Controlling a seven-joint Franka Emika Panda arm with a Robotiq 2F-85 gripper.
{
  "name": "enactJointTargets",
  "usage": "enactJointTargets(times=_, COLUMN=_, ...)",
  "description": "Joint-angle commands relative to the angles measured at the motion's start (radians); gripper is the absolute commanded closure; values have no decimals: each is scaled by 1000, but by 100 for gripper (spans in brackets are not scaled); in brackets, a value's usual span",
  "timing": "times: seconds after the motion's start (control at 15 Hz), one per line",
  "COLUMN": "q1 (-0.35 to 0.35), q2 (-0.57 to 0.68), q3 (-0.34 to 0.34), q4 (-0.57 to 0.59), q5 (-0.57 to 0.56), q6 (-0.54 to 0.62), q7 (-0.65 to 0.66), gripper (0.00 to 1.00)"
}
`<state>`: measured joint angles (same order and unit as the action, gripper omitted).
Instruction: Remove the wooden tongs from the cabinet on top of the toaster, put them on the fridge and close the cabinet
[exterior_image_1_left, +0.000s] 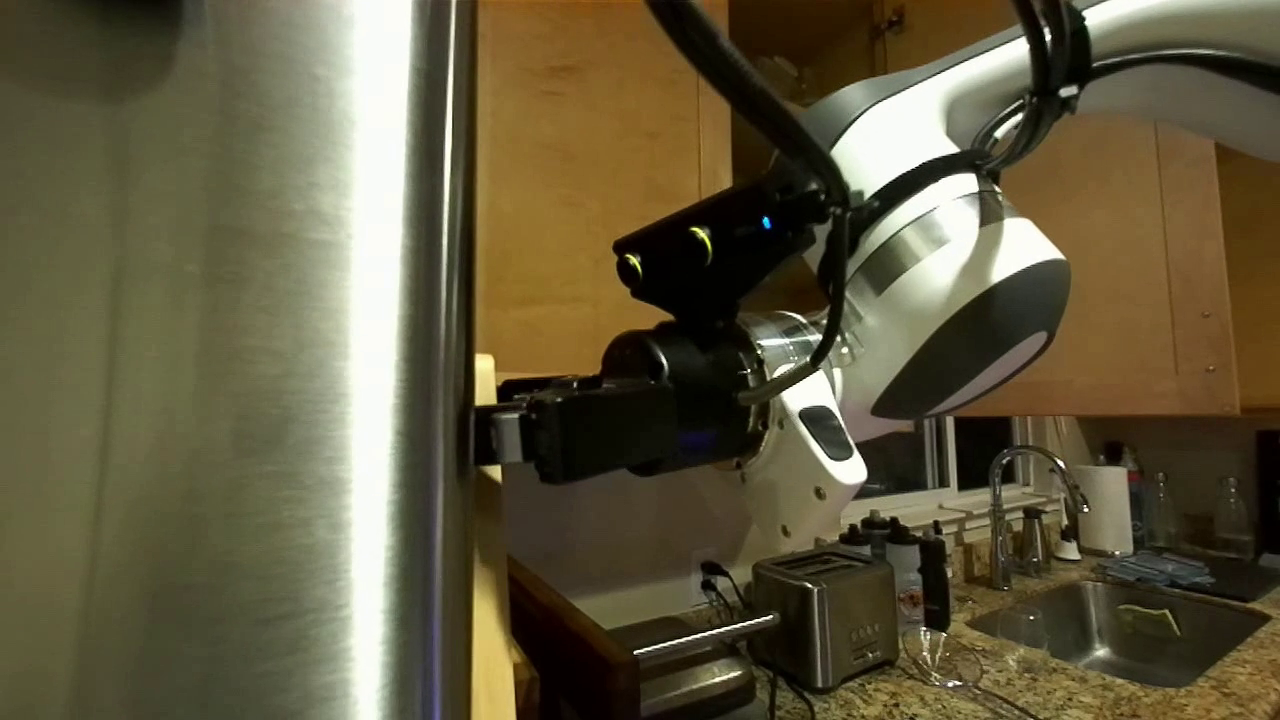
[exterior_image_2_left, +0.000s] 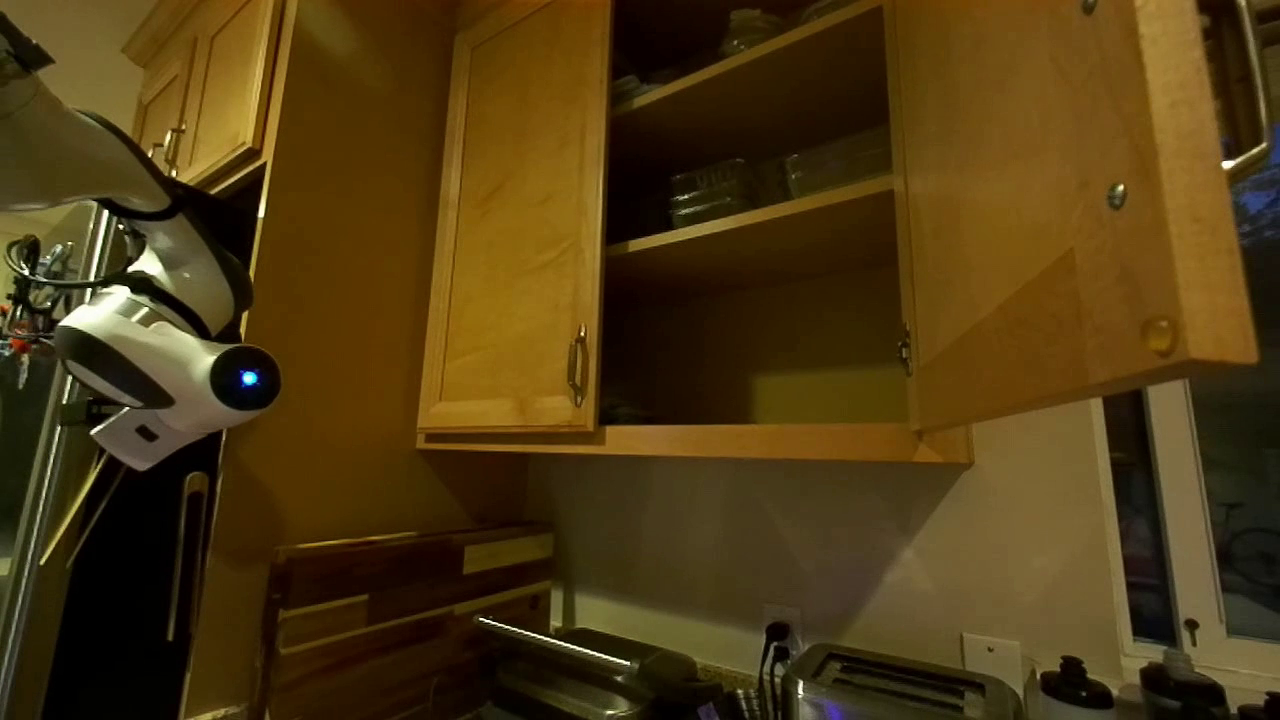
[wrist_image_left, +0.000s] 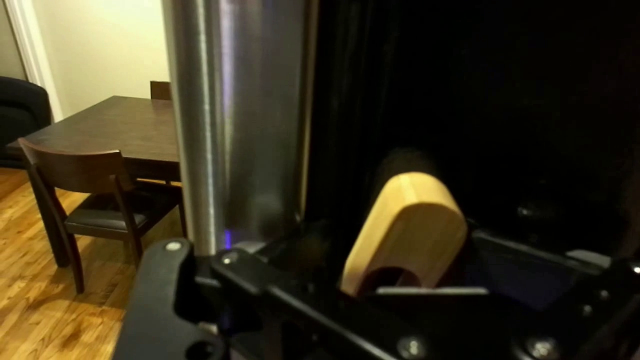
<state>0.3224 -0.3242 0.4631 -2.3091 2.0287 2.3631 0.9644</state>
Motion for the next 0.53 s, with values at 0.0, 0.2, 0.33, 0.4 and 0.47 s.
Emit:
enactJointTargets(times=0.0, q1=55, q2=45, q3=20, q4=46, q5=-28, q6=14, q7=18, gripper=0)
enactJointTargets(times=0.2, q1=45, q2=7, q3=-6, q4=19, q5=-41, q6=8, q7=15, gripper=0)
enactJointTargets(times=0.33, q1=35, q2=-38, q3=-30, q4=-13, q5=-44, q6=11, q7=20, gripper=0)
enactJointTargets(times=0.4, q1=32, q2=-52, q3=-39, q4=-23, q5=-47, q6=10, q7=21, gripper=0)
enactJointTargets(times=0.47, q1=28, q2=-76, q3=-51, q4=-42, q5=-56, q6=11, q7=30, gripper=0)
